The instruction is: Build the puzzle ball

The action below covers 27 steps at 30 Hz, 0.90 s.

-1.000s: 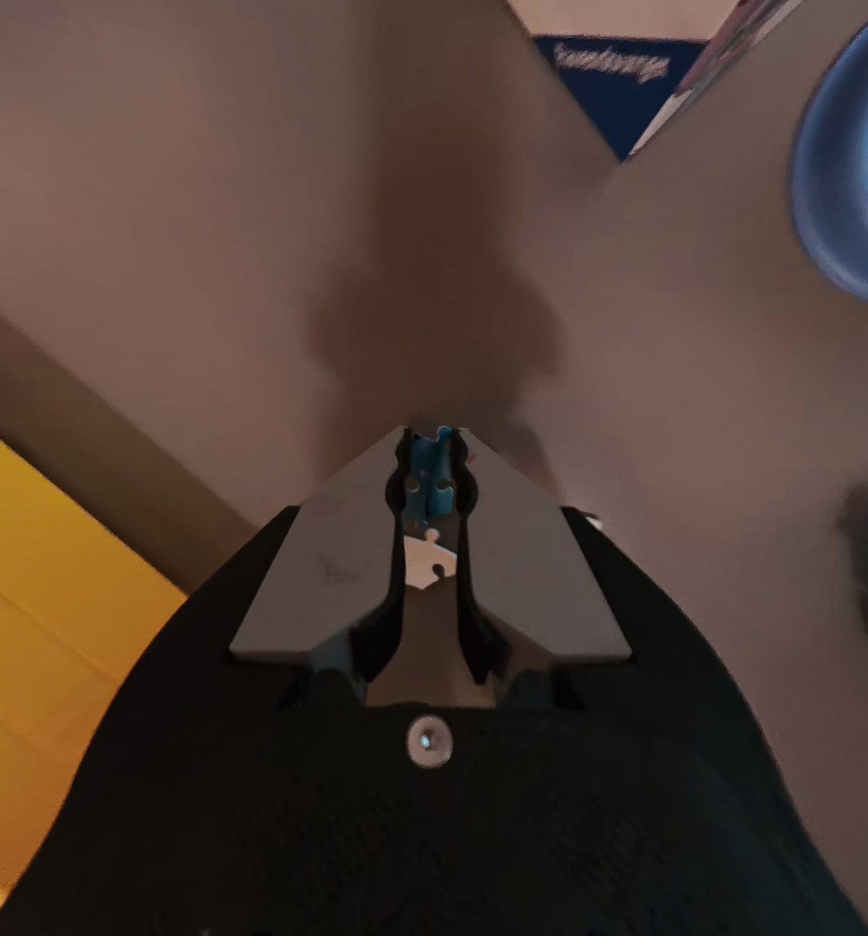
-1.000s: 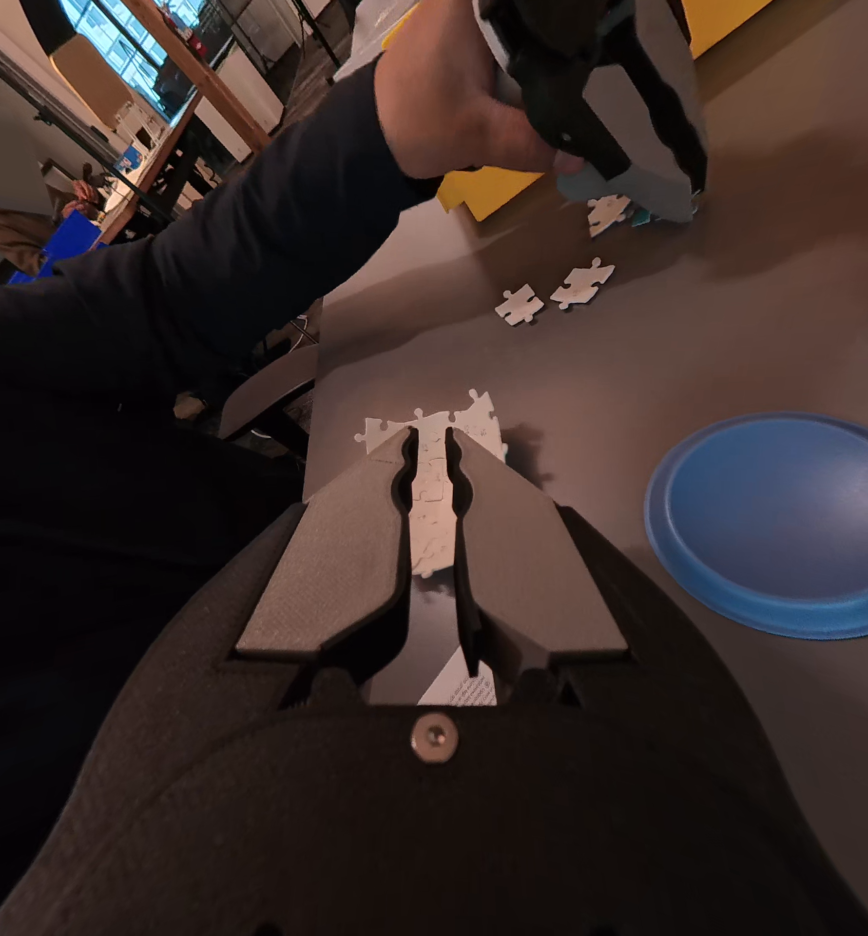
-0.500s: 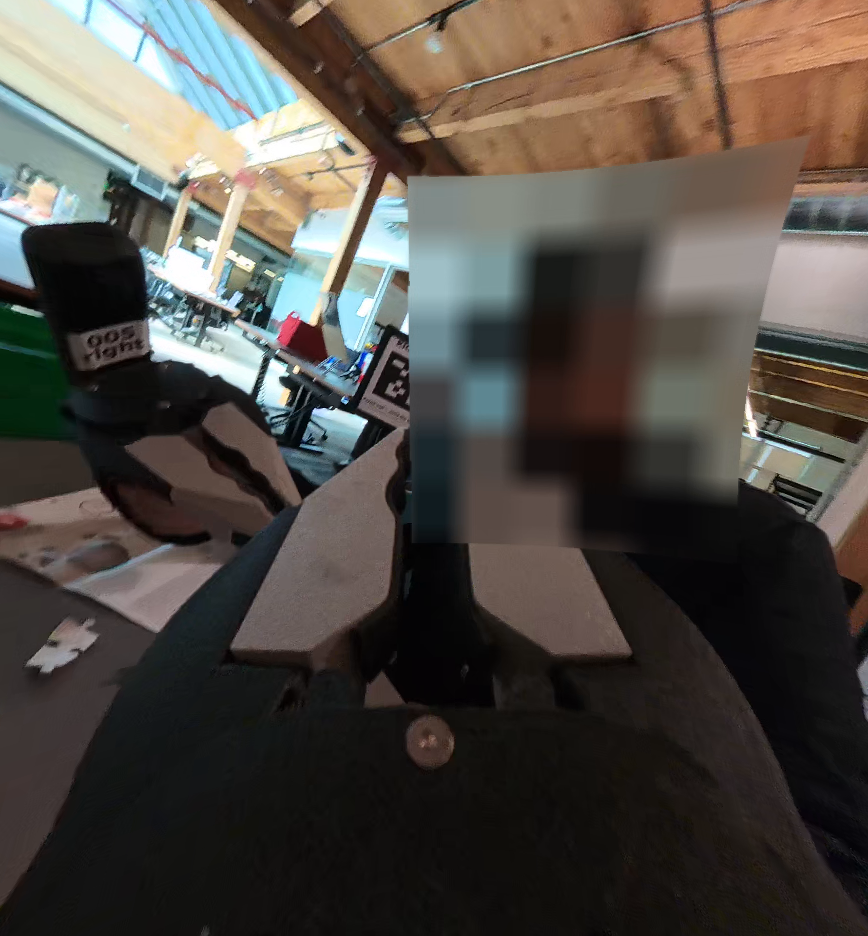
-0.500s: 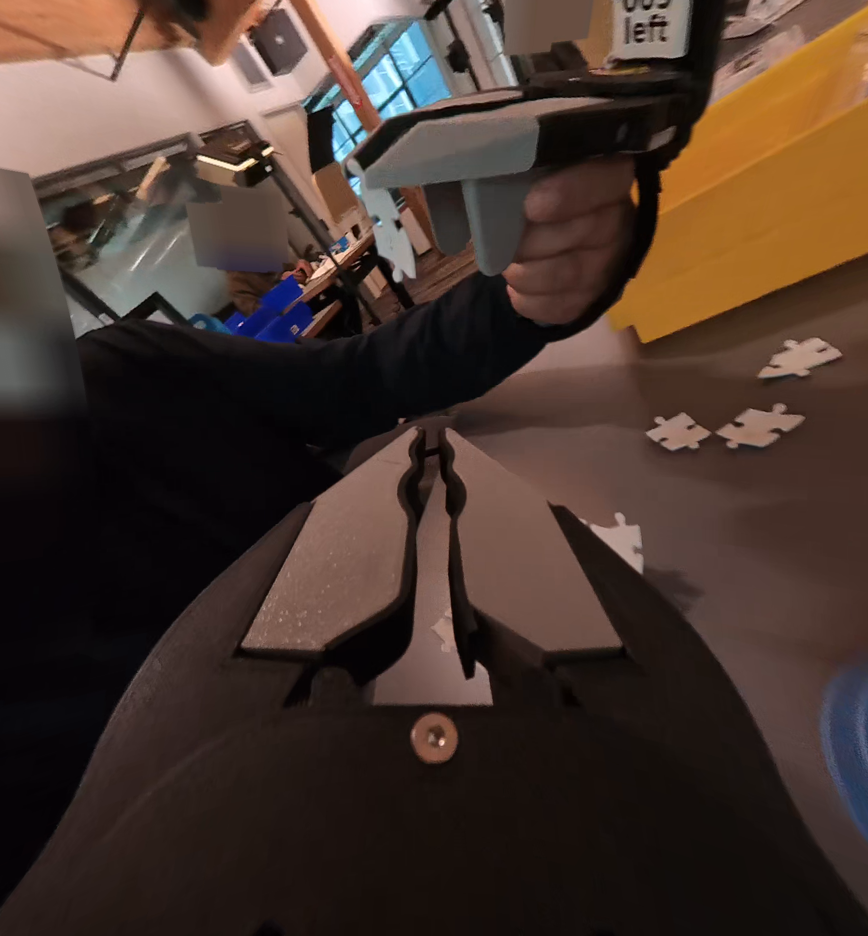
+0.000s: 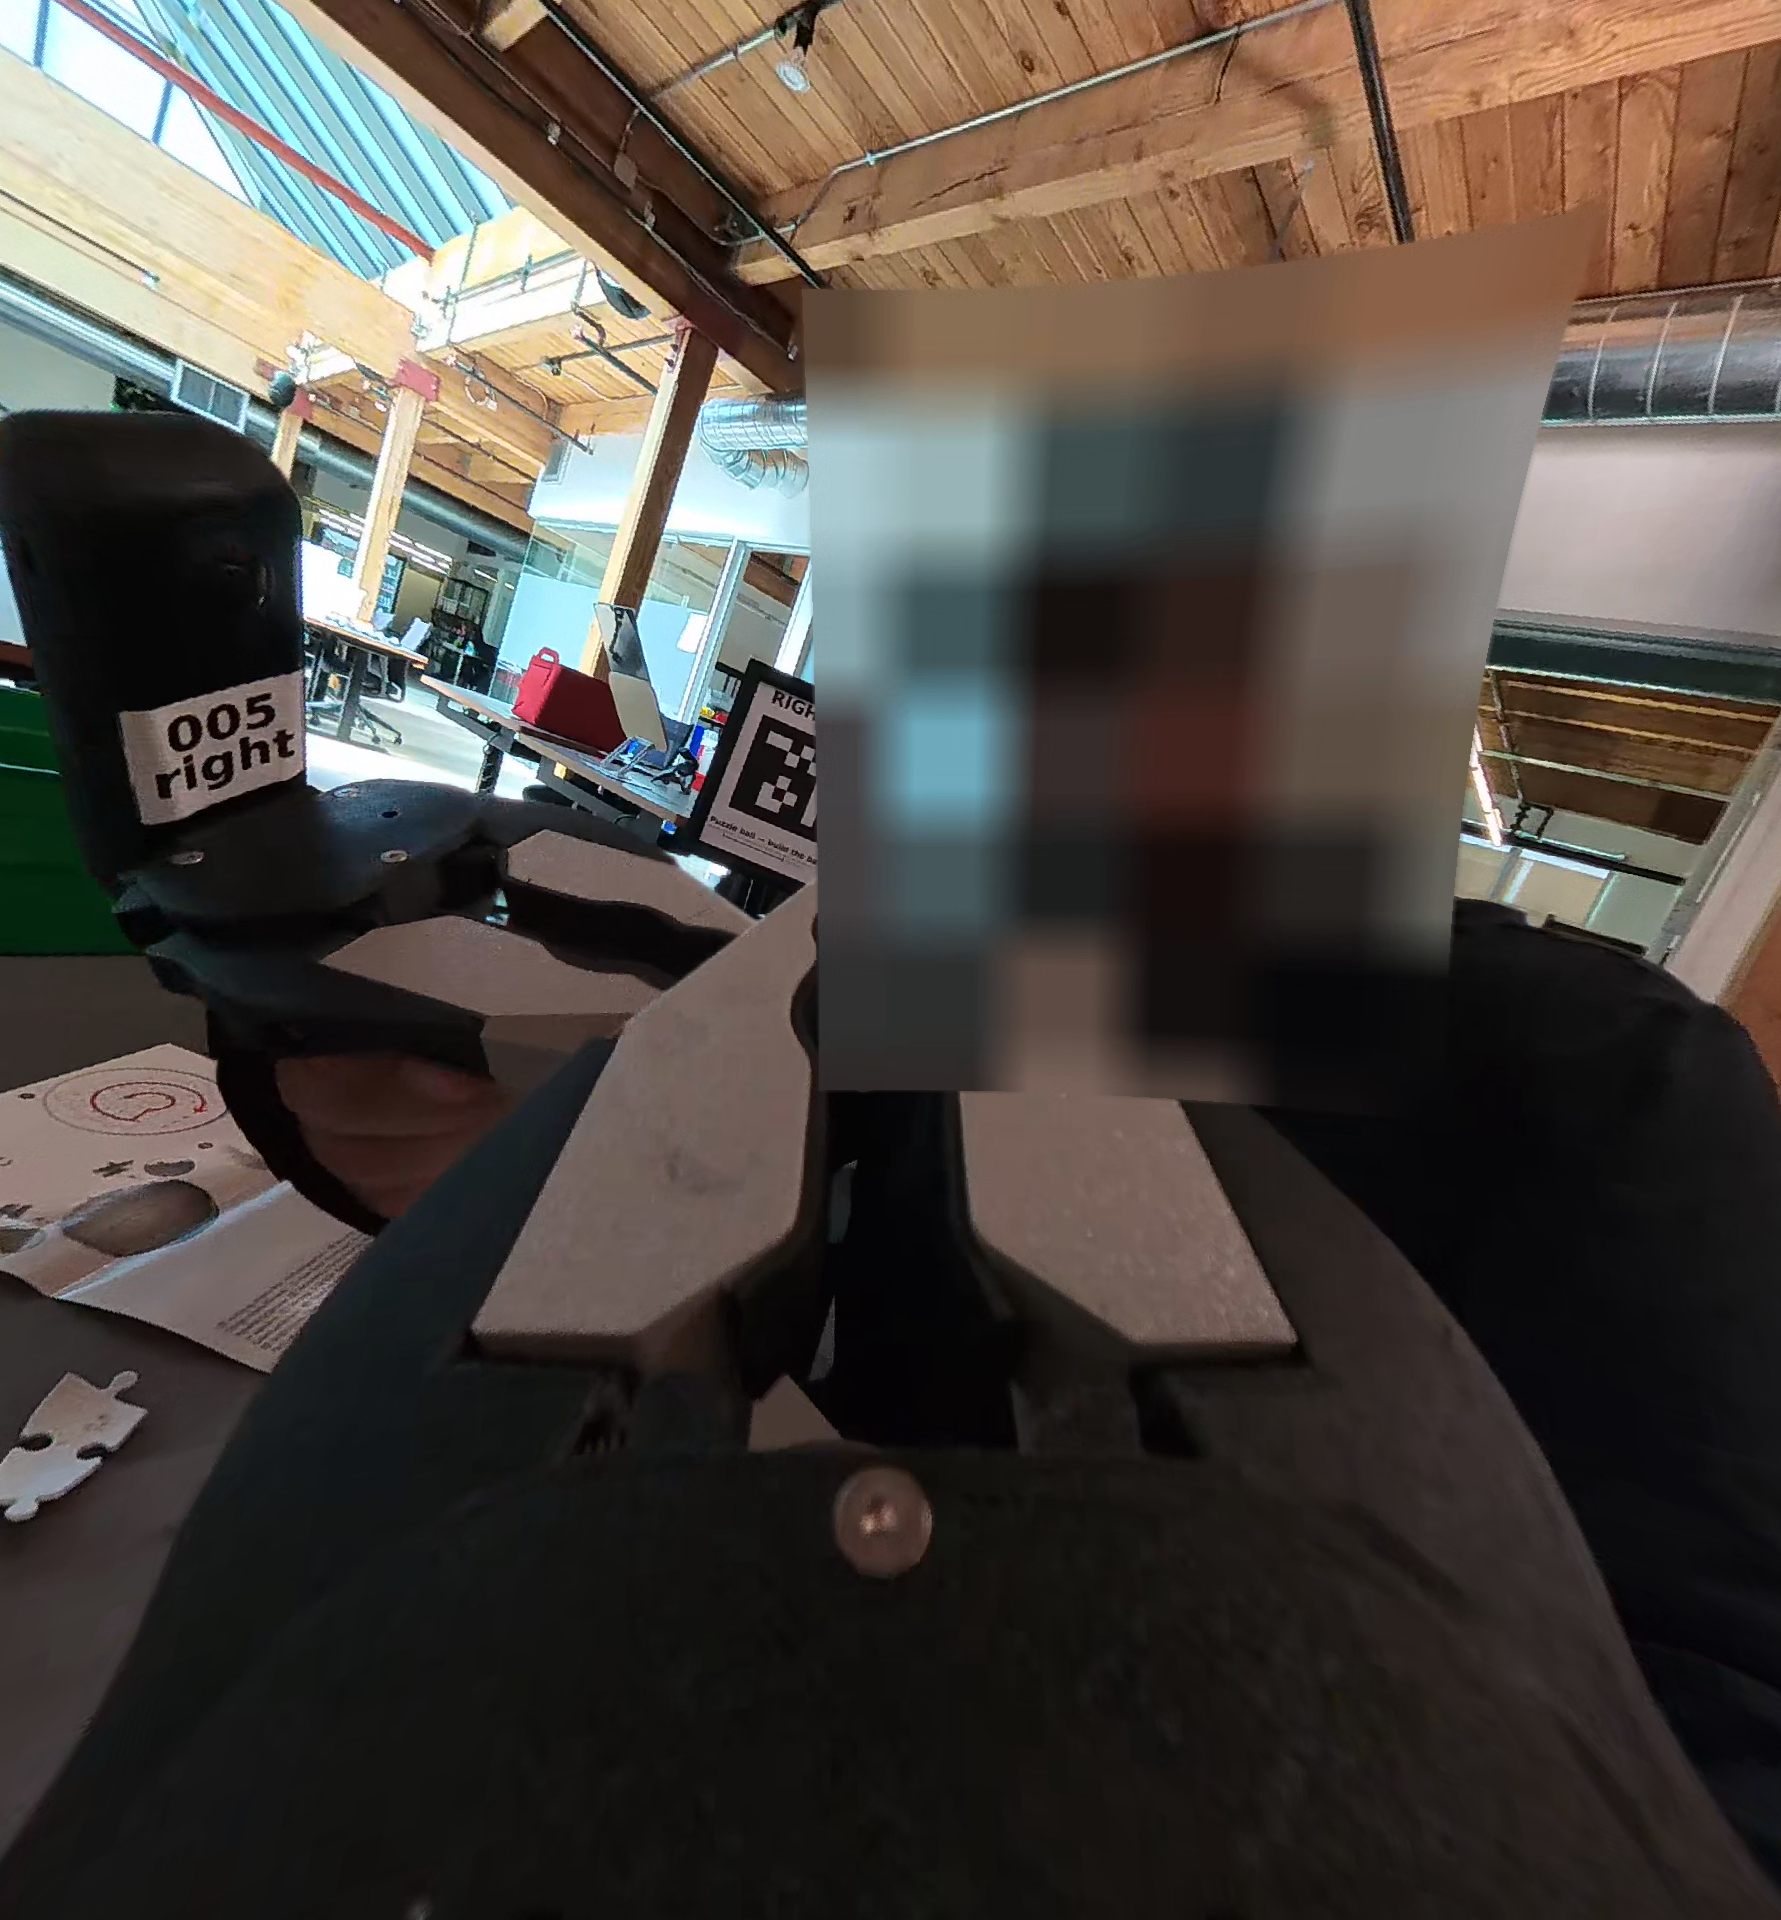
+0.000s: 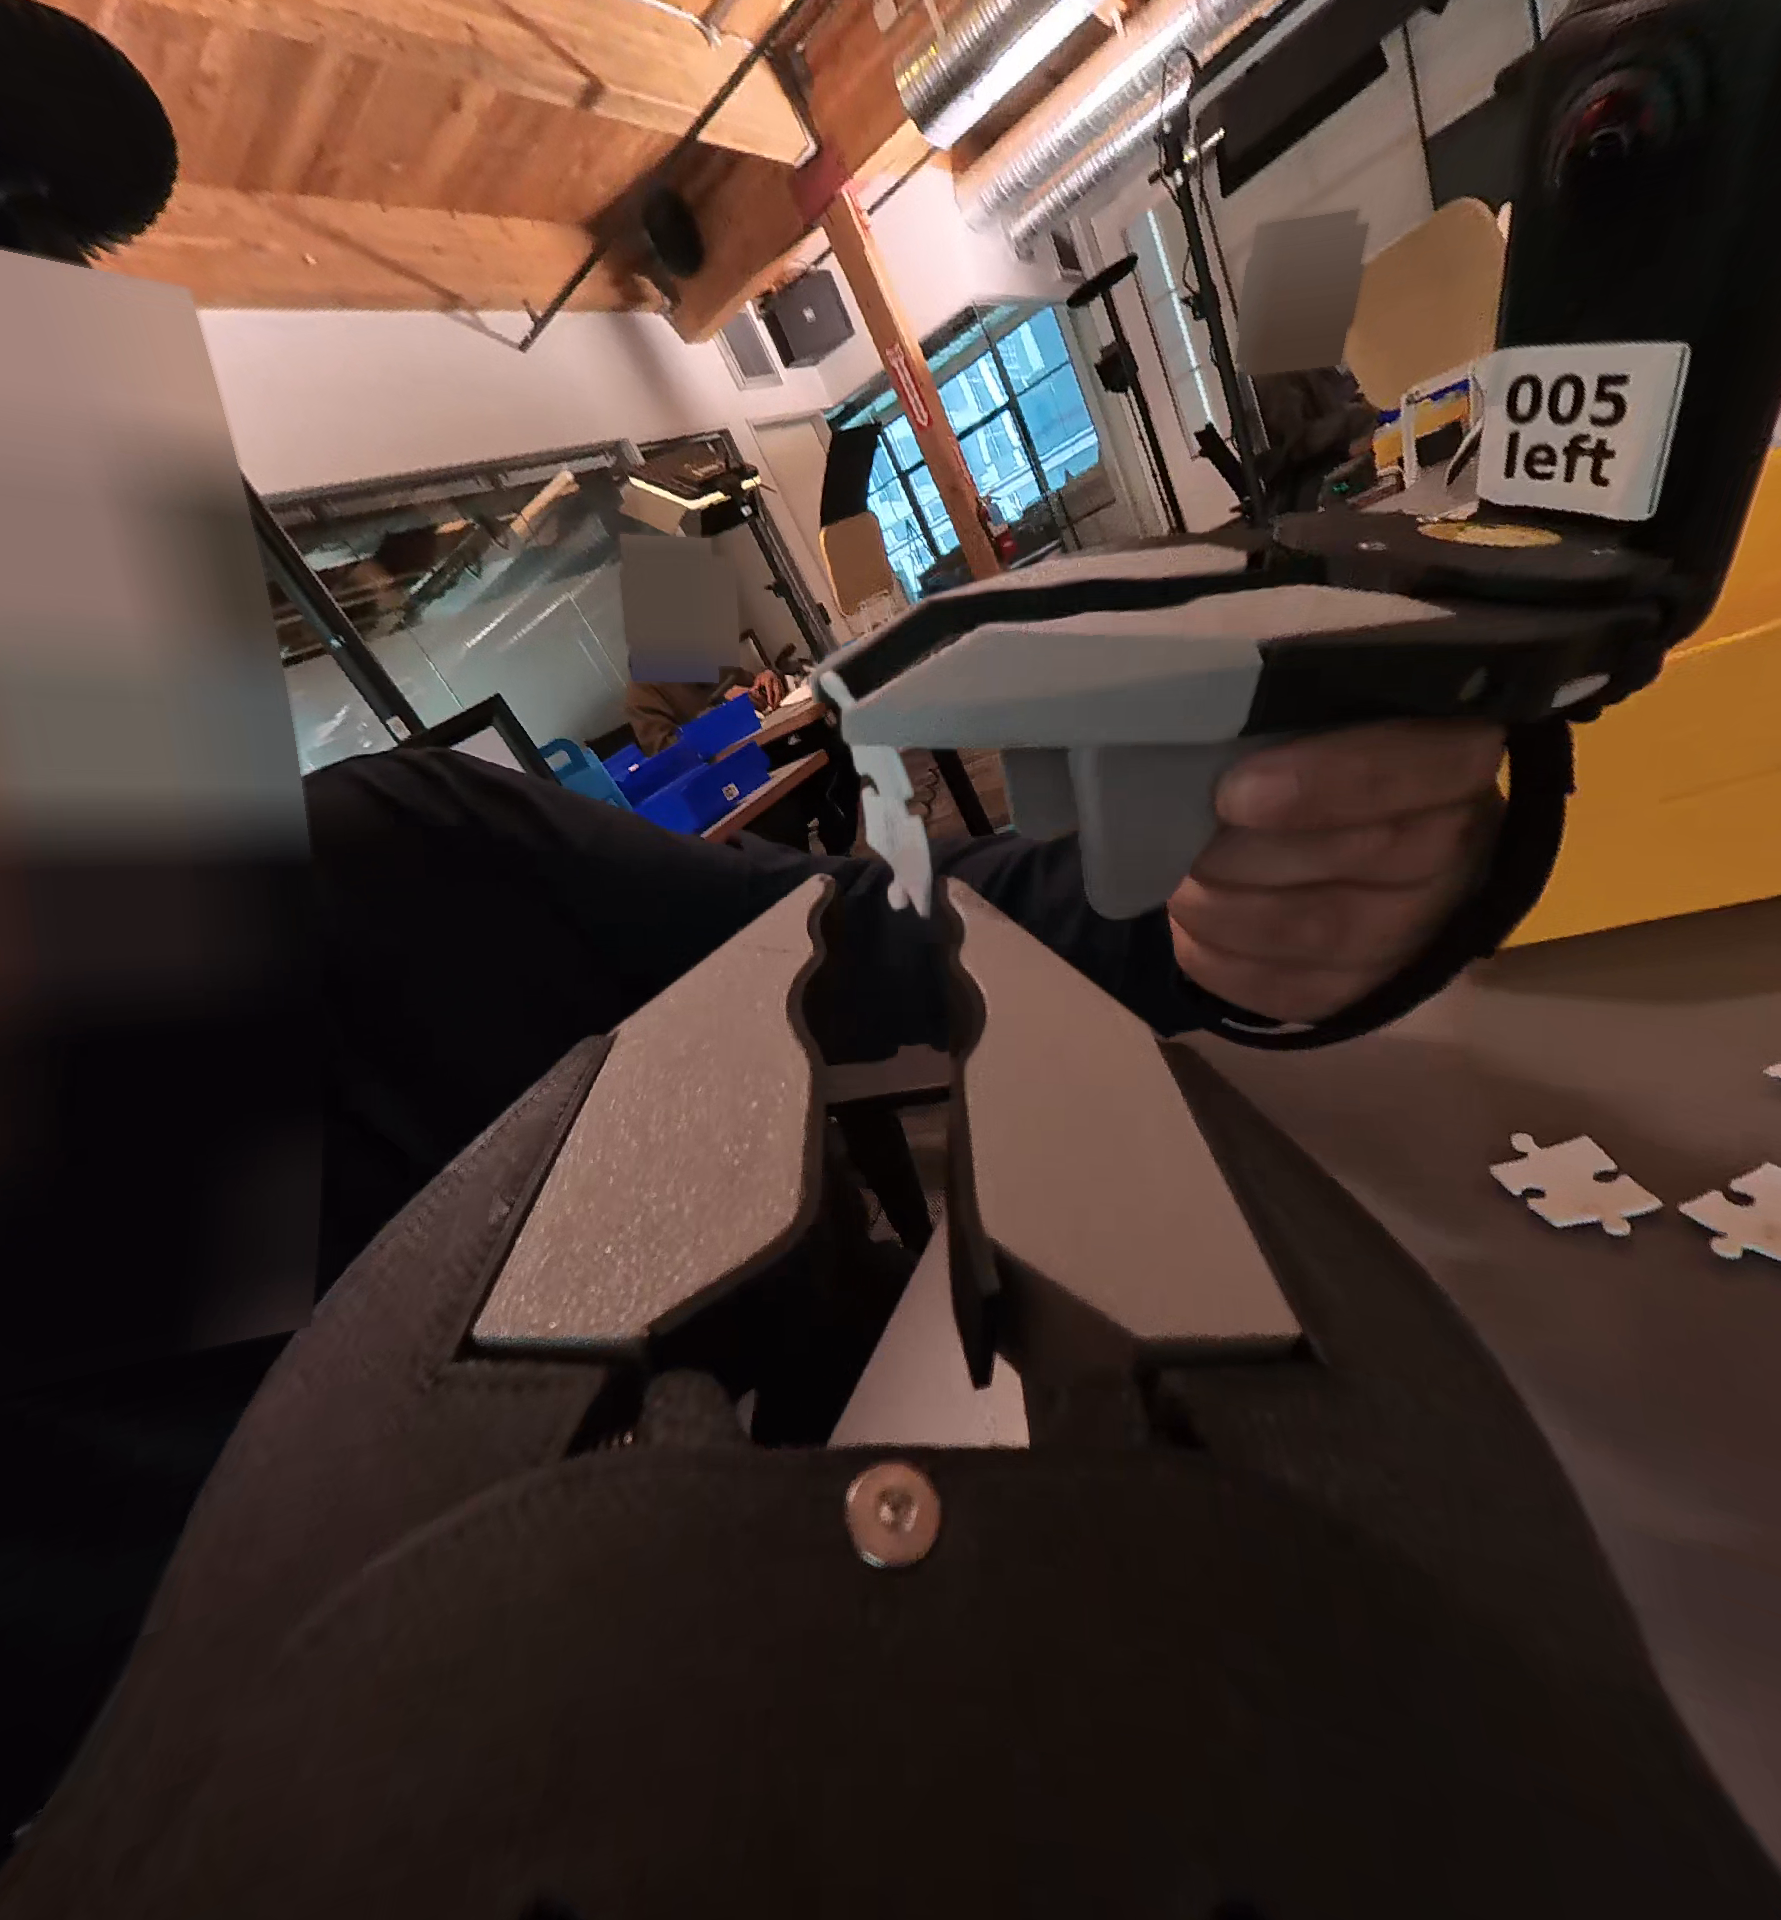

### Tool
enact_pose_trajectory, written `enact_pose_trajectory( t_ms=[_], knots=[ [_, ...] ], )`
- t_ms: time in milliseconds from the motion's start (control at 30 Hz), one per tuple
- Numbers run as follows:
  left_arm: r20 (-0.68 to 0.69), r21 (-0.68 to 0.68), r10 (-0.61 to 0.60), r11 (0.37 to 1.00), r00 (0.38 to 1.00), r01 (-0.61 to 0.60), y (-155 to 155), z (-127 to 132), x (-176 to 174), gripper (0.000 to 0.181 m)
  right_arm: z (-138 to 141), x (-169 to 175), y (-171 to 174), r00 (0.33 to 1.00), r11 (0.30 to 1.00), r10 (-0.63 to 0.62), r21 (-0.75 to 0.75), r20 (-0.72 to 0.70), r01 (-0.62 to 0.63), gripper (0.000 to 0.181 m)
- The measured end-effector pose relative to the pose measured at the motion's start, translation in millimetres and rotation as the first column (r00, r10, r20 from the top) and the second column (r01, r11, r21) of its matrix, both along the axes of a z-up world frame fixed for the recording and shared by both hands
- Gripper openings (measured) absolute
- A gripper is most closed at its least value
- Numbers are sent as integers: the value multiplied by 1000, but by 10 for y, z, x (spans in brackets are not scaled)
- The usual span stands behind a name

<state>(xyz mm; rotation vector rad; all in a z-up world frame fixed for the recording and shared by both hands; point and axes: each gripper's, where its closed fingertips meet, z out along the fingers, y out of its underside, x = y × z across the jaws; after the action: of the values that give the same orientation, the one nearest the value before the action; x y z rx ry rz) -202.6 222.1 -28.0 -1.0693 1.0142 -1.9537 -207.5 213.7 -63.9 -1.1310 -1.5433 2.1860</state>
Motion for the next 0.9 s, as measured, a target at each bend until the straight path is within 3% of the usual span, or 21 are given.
enact_pose_trajectory(
  t_ms=[267,400,533,633,767,900],
  knots=[
    [-35,-44,-18,999,999,17,35,-84,110,13,-54,-32,-3,1000,999,21,-30,13,-21,0],
    [-162,-59,149,985,975,-161,292,-179,56,19,-87,-13,252,992,993,-117,6,48,117,0],
    [-383,32,383,915,841,-402,583,-431,-76,25,-220,30,710,923,929,-365,109,117,354,0],
    [-524,48,455,860,720,-508,766,-718,-170,28,-265,90,947,871,880,-471,138,139,453,0],
    [-706,31,390,851,591,-524,797,-1237,-130,35,-356,130,1107,822,836,-544,193,169,514,0],
    [-797,66,354,857,490,-512,727,-1540,-108,38,-435,126,1176,800,821,-567,211,194,531,0]
  ],
)
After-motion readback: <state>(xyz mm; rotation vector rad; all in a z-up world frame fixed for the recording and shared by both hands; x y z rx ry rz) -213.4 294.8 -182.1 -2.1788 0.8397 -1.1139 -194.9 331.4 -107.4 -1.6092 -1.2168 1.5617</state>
